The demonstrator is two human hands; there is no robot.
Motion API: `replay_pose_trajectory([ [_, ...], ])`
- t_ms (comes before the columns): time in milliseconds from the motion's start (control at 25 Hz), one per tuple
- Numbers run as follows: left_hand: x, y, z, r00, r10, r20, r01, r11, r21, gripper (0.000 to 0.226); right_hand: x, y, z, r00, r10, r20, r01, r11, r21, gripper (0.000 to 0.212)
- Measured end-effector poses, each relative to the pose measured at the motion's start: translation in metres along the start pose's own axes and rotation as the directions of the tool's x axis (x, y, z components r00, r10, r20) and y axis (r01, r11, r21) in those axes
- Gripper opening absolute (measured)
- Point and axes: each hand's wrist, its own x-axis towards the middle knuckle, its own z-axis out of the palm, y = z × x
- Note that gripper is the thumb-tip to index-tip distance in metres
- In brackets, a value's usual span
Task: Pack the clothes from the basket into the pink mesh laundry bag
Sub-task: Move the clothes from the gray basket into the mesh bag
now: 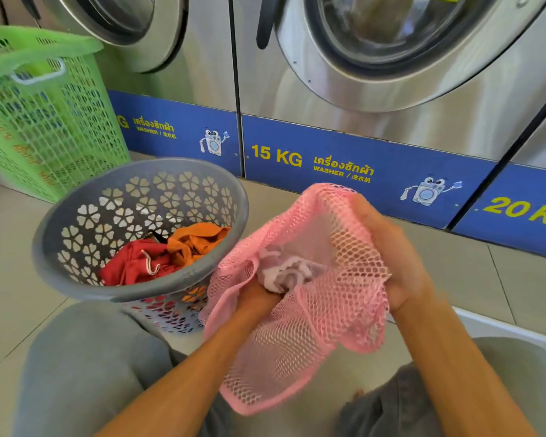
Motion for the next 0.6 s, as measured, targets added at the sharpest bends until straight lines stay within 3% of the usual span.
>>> replay_pose_trajectory([
  [80, -0.003, -0.01, -0.006, 1.0, -0.005, 0.012, 0.003, 0.99, 0.14, 0.07, 0.003, -0.006, -0.012, 0.997, -0.059, -0.047, 0.06, 0.997, 0.038, 0.032],
  [160, -0.003, -0.015, -0.012, 0.993, -0.084, 0.078, 0.077, 0.994, 0.081, 0.071, 0.007, -0.005, -0.019, 0.997, -0.06, -0.051, 0.062, 0.997, 0.035, 0.03],
  [320, 0.0, -0.029, -0.018, 0.966, -0.185, 0.181, 0.137, 0.96, 0.246, 0.077, 0.008, -0.008, -0.026, 0.991, -0.069, -0.113, 0.07, 0.998, 0.005, 0.027],
  [440, -0.005, -0.034, -0.014, 0.94, -0.244, 0.237, 0.191, 0.956, 0.222, 0.09, 0.006, -0.011, -0.027, 0.991, -0.091, -0.099, 0.088, 0.996, -0.034, 0.03],
  [520, -0.006, -0.036, -0.007, 0.95, -0.238, 0.202, 0.158, 0.925, 0.346, 0.079, 0.007, -0.01, -0.022, 0.988, -0.093, -0.122, 0.077, 0.989, -0.124, 0.033],
  [600, -0.006, -0.033, 0.002, 0.956, -0.153, 0.249, 0.027, 0.894, 0.448, 0.07, 0.017, 0.0, -0.02, 0.974, -0.042, -0.221, -0.024, 0.957, -0.289, 0.032],
])
